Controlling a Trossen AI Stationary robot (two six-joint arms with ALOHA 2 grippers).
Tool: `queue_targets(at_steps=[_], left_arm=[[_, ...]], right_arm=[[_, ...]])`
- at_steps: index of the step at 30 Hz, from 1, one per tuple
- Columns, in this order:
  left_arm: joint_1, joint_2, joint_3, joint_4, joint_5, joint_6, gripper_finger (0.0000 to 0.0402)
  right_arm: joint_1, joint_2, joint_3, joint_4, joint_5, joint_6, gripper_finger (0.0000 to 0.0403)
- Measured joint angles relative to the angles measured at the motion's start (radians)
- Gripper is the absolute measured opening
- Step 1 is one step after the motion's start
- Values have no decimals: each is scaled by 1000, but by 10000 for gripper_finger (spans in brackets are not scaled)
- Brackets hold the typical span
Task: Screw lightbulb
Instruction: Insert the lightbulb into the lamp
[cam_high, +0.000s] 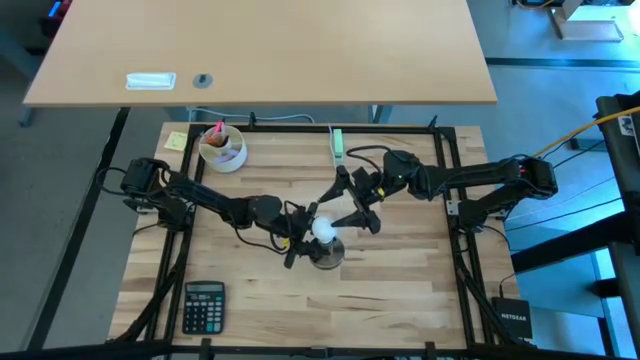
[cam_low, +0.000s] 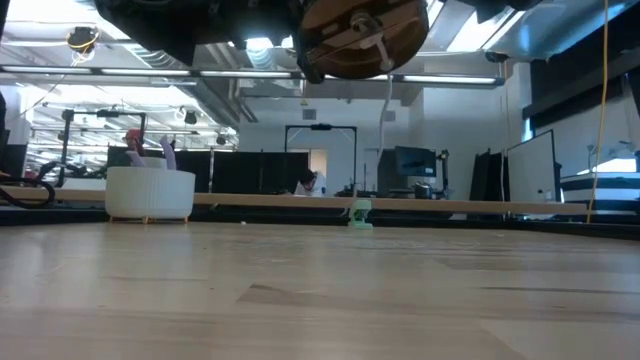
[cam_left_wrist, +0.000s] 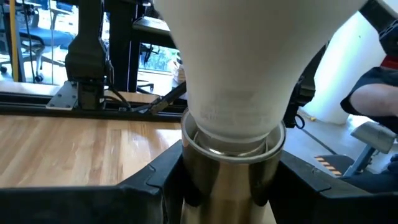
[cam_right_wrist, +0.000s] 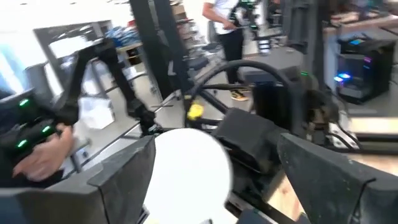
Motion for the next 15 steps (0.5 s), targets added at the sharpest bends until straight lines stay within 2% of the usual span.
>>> queue_targets(at_steps=[4,15], left_arm=[[9,0,0,-2,9,-5,164],[27,0,0,0,10,-18,164]], right_arm=[[1,0,0,0,-40,-25,340],[14,66,-1,22,-68,-11,340]])
